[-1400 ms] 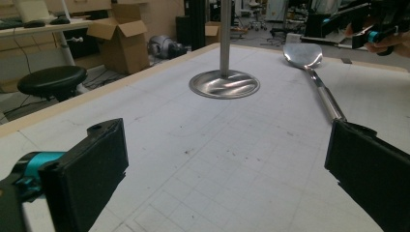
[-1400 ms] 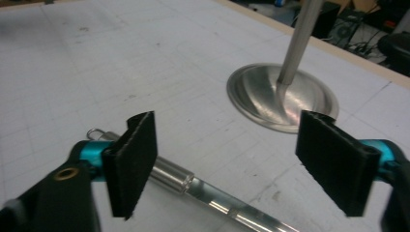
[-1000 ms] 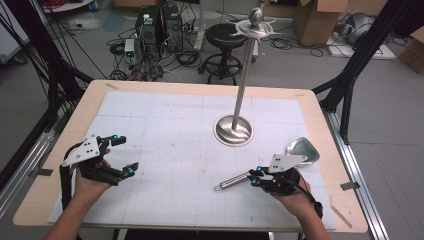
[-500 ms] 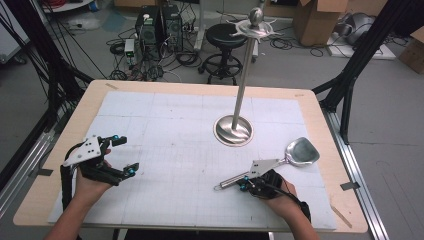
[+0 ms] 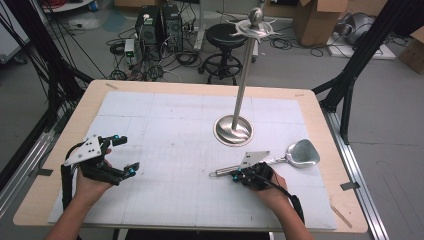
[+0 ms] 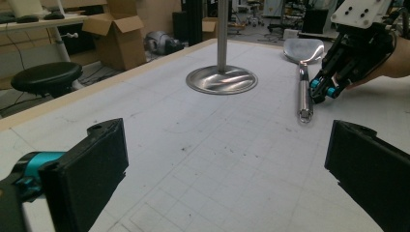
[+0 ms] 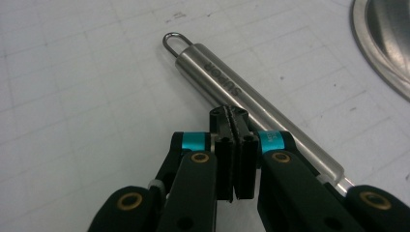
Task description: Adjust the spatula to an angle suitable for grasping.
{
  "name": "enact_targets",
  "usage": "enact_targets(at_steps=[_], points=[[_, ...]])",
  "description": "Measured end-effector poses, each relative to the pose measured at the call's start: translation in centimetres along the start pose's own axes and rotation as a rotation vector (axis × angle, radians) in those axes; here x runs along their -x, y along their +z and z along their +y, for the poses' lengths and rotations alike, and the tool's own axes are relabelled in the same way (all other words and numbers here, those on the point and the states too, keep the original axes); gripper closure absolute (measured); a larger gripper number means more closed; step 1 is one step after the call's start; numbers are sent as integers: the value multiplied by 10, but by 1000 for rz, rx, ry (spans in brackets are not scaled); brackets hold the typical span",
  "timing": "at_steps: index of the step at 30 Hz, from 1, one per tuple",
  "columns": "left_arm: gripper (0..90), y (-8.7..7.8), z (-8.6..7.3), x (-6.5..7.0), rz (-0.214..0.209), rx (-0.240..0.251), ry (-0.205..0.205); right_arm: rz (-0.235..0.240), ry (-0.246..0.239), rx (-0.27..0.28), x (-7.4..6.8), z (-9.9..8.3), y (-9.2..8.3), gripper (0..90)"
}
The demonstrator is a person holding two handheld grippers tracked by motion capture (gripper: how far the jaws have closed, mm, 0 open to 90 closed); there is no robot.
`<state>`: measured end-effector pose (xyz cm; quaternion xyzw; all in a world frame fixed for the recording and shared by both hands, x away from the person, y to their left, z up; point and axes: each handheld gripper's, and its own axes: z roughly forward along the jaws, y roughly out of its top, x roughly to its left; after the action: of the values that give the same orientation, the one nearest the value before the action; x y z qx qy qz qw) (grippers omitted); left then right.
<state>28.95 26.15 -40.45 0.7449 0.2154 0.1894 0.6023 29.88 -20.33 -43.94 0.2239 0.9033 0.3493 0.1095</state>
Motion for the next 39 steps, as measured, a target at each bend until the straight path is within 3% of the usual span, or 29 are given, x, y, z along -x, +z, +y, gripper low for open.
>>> enact_targets(at_steps=[10, 19, 29, 34, 39], points=[[21, 2, -1, 1, -22, -7, 1, -16, 4, -14, 6, 13, 10, 896], [21, 2, -1, 1, -27, -7, -1, -57, 46, -5, 13, 20, 19, 893], [21, 2, -1, 1, -33, -8, -3, -60, 81, 2, 18, 23, 22, 878], [21, 2, -2, 1, -34, -6, -5, -48, 69, 22, 16, 23, 19, 788], [21, 1, -1, 1, -36, -3, -4, -12, 63, 69, 13, 25, 3, 685]])
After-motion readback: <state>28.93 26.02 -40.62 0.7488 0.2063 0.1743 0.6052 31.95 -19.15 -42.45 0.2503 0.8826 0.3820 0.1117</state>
